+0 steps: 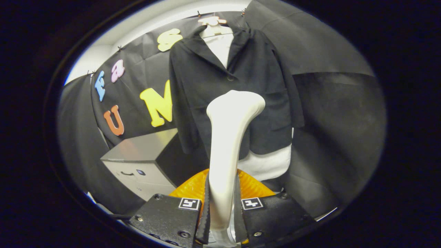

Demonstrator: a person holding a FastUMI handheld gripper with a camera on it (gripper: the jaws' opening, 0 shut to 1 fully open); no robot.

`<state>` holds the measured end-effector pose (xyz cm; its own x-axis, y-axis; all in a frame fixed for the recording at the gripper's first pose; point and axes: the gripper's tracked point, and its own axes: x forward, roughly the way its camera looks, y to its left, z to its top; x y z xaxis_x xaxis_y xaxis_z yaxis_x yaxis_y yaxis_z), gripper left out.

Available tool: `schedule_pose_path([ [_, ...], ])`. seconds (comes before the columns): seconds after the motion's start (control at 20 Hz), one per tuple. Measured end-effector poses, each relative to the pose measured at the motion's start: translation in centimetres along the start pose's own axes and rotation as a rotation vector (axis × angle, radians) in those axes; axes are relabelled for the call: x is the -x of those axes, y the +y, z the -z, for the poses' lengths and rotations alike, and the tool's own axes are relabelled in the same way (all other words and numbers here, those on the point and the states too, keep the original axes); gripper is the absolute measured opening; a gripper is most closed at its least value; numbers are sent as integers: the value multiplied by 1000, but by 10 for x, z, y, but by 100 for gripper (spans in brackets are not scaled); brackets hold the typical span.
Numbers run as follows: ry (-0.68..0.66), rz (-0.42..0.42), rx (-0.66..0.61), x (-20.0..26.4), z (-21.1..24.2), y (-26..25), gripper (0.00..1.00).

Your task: Iron the clothes twice with a garment steamer, once on the left side and once on the right side.

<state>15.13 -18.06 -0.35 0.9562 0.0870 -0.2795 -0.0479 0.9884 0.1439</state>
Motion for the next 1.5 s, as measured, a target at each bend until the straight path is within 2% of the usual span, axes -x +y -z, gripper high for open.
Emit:
schedule_pose_path([
  [0.2, -49, -78, 33, 13, -11, 50, 31],
  [0.6, -136, -169, 104, 39, -40, 114, 31],
  [0.8, -146, -213, 145, 43, -38, 146, 31],
  [1.1, -105, -239, 180, 34, -16, 178, 31],
  [1.5, -142, -286, 199, 33, -29, 207, 31],
])
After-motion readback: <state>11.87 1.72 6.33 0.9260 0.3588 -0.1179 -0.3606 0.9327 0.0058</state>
